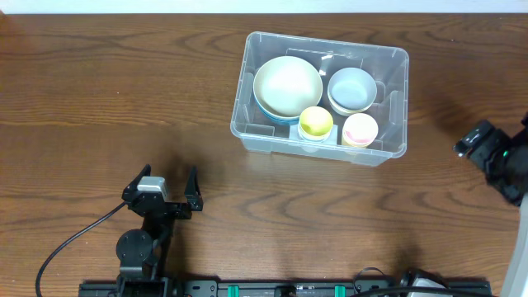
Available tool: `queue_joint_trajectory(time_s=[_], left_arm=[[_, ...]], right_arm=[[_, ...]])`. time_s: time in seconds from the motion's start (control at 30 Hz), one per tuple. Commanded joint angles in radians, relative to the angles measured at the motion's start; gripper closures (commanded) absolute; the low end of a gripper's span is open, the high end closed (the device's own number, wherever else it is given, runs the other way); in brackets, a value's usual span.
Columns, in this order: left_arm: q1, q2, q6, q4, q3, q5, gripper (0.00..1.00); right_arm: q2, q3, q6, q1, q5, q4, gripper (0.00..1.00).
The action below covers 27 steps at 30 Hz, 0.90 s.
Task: Pack container
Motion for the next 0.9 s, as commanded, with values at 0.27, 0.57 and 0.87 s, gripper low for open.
queue_joint_trajectory(time_s=[0.27,0.57,0.87], left_arm=[[0.005,-0.006,0.016,-0.039,-0.014,0.018,0.02],[0.005,-0.006,0.016,-0.039,-0.014,0.018,0.02],[0.005,-0.006,0.016,-0.039,-0.014,0.018,0.02]], right_arm=[[-0.447,0.003,-0.023,0.178,0.029,-0.012,0.01],[-0.655,-0.134,-0.046,0.18,-0.116,0.239,0.01],[-0.867,-0.566,-0.088,0.217,-0.376,0.761,0.01]])
